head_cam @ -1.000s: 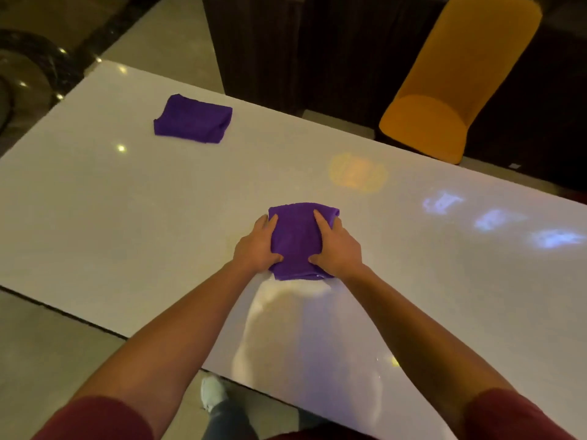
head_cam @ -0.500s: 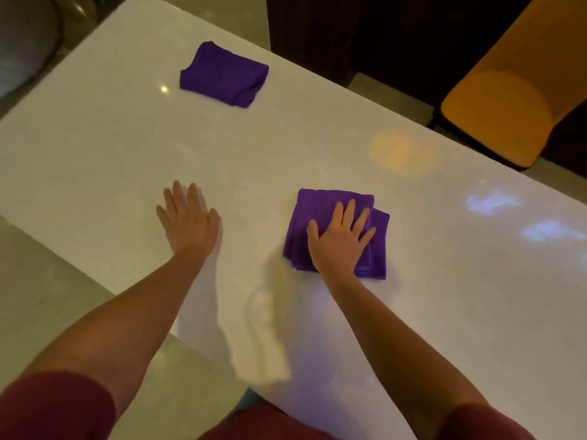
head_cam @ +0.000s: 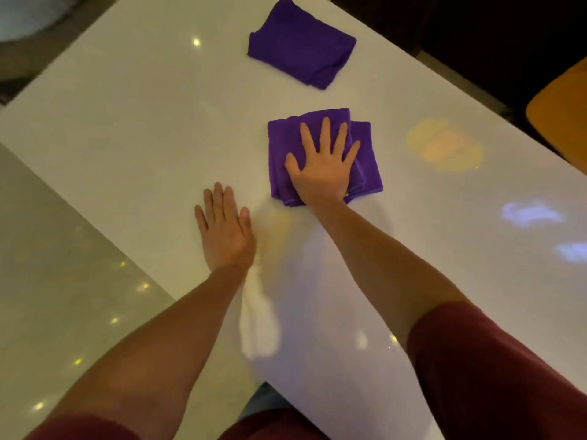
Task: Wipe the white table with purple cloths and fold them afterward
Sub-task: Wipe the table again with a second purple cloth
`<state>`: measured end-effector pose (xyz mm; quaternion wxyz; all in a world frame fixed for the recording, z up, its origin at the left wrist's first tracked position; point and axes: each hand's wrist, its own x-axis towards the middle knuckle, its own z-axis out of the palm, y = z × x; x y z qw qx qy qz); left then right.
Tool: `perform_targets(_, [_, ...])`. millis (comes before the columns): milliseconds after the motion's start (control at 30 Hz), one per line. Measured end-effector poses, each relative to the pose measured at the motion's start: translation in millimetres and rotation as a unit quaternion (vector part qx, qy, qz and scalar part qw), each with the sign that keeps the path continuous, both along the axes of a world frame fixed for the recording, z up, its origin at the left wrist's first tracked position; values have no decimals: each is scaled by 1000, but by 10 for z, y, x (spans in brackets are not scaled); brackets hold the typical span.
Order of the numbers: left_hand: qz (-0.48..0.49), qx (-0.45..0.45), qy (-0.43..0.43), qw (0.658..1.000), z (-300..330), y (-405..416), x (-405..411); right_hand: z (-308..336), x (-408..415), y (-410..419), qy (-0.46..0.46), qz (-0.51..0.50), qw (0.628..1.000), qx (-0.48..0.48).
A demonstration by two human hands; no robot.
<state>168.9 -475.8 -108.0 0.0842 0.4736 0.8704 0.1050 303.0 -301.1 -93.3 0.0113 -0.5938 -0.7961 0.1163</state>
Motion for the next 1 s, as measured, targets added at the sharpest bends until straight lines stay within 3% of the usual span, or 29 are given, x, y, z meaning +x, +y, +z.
perform_targets(167, [15,58,-31,998,32,-33,-49,-35,11,-1048,10,83,996,5])
perform_targets(367, [5,39,4,999,18,-71,-36,-44,1306,-2266,-42,117,992,-31])
perform_targets(467, [-1,8,28,1000,21,-49,0,18,1651,-2022,-54,100,993,-36])
perform_targets(533, [2,-1,28,1000,5,-43,-2,43,1557,-1653,-57,37,997,-20])
perform_targets(667, [1,2,19,1000,-38,-38,-26,23,946,-678,-38,-77,996,-3])
perform_targets(767, [2,42,14,999,-45,-24,-22,-18,382,-178,-23,-97,995,-9])
perform_targets(867, [44,138,-54,988,-13,-48,-34,-79,62,-472,-26,-13,1000,8])
perform_targets(933, [124,233,-167,950,56,-74,-46,-67,83,-1052,-14,69,997,33])
perform_targets(1000, [150,268,-242,921,124,-105,-36,-74,318,-1715,6,153,988,25])
